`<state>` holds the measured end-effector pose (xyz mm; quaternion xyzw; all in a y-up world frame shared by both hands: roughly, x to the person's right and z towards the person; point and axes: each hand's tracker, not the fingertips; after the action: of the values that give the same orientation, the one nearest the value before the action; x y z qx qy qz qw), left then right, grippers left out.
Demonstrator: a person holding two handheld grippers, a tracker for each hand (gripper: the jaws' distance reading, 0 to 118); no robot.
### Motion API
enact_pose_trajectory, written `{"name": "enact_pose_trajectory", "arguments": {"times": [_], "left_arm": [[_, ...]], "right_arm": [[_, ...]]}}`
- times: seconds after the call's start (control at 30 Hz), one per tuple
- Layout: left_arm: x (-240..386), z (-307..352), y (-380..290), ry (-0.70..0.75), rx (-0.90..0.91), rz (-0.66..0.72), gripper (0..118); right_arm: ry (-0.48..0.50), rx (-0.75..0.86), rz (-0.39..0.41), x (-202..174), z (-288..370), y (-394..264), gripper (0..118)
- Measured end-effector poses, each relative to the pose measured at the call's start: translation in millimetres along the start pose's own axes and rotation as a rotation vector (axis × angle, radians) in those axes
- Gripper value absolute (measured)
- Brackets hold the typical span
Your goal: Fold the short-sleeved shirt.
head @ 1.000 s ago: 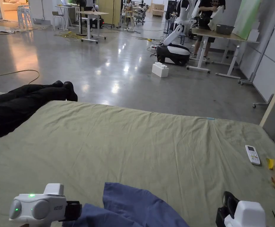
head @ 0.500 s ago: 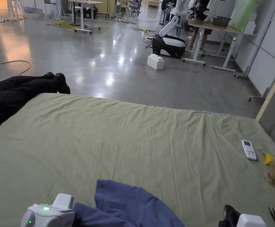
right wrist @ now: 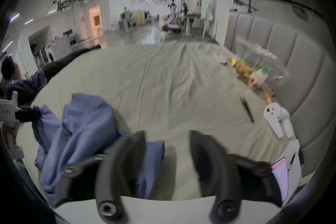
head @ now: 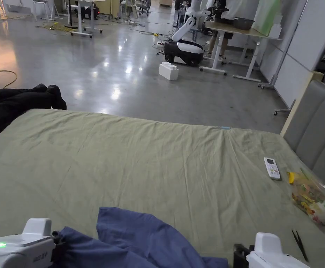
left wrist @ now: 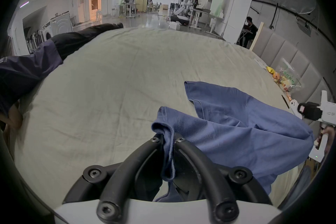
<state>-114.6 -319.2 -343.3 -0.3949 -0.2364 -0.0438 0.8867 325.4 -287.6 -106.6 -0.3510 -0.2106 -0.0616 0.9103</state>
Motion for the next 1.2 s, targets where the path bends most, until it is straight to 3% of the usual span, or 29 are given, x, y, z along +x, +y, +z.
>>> {"name": "enact_pose_trajectory", "arguments": {"times": [0.2,0.23,0.27,0.3,0.57,1.0,1.2], "left_arm": [[-11,17,-8,0.017,0.020,0.013,9],[-11,20,-10,0.020,0.024,0.013,9],[-11,21,-11,0.020,0.028,0.014,9],[-11,23,-12,0.018,0.026,0.019,9],[-8,50,1,0.031,0.105,-0.015,9],[-14,153,86,0.066,0.373,-0.010,9],[-24,200,129,0.105,0.466,0.008,9]], "right_arm": [[0.082,-0.216,0.063,-22,-61,-18,67],[0.076,-0.233,0.084,-29,-68,-23,56],[0.076,-0.235,0.097,-33,-72,-28,34],[0.081,-0.248,0.105,-36,-74,-31,4],[0.038,-0.061,0.112,-37,-30,-21,3],[-0.008,0.342,0.088,-8,102,92,3],[-0.025,0.442,0.047,-1,146,145,3]]}}
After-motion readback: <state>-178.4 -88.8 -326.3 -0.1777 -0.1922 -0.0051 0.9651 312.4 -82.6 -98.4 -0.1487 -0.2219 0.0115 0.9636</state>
